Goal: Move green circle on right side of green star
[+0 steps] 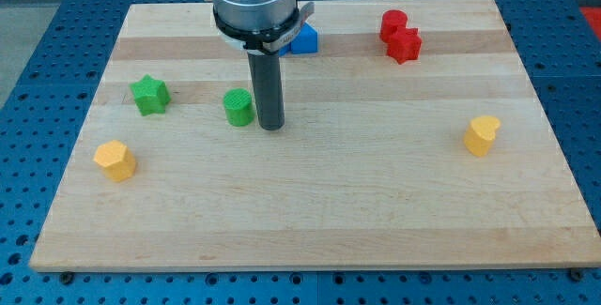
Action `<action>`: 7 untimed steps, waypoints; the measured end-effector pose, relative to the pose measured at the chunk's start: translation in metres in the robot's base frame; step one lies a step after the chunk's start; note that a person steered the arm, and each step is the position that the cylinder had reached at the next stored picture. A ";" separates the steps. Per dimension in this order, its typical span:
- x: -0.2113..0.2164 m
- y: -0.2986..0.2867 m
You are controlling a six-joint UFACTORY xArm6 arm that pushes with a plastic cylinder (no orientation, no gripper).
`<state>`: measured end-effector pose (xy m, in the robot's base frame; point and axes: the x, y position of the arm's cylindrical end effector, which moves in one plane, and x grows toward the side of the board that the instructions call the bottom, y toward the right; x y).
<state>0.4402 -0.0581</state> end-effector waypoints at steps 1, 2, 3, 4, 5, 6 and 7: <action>0.000 -0.054; 0.000 -0.087; 0.000 -0.053; -0.008 -0.002; -0.029 -0.012; -0.031 -0.053; -0.031 -0.085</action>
